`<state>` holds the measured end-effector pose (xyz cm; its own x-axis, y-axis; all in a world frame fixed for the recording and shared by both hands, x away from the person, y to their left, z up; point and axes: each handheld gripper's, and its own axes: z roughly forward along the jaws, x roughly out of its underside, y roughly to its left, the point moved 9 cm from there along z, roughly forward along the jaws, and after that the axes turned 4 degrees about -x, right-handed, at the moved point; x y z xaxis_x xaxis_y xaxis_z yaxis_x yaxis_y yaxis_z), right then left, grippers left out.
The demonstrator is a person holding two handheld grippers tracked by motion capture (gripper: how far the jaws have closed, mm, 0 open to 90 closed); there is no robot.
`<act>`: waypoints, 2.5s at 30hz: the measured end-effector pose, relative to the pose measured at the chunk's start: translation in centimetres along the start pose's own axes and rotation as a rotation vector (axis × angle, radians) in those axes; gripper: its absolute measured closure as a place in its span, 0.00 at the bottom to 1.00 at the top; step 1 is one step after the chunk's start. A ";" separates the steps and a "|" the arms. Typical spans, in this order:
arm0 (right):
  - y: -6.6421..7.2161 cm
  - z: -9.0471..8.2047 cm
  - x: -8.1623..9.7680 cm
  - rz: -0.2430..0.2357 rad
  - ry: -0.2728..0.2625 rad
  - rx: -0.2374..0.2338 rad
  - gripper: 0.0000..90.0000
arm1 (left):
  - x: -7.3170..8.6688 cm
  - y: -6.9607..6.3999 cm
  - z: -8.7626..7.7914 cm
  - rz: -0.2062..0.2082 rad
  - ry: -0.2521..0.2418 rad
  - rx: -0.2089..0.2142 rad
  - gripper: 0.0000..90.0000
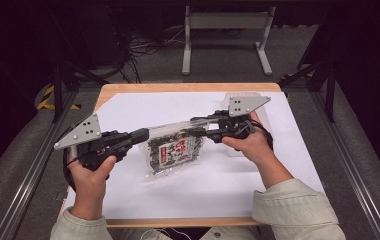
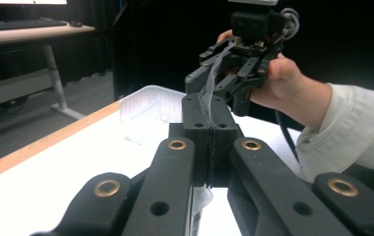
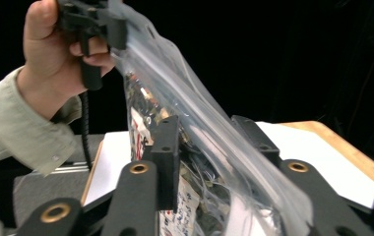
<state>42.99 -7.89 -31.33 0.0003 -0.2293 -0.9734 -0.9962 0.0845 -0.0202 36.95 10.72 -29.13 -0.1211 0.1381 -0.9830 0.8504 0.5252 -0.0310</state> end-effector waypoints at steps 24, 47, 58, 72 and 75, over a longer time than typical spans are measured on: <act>1.2 -1.6 -2.0 -0.025 -0.009 0.012 0.96 | 1.1 2.2 0.1 -0.056 0.040 -0.128 0.53; -2.4 -6.8 -4.8 0.016 -0.076 0.251 0.97 | 7.8 5.6 0.1 -0.145 0.157 -0.200 0.30; -4.3 -9.4 -6.2 0.026 -0.112 0.355 0.98 | 10.9 7.1 0.7 -0.144 0.216 -0.221 0.28; -7.1 -12.9 -6.6 0.028 -0.146 0.483 0.98 | 13.1 7.9 1.2 -0.181 0.220 -0.184 0.28; -7.6 -13.5 -6.5 0.027 -0.144 0.509 0.98 | 13.5 8.3 1.0 -0.183 0.228 -0.190 0.27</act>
<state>49.40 -20.15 -21.75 0.0223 -0.0881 -0.9959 -0.8277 0.5571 -0.0678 42.89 16.11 -42.89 -0.3926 0.2000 -0.8977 0.6962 0.7024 -0.1480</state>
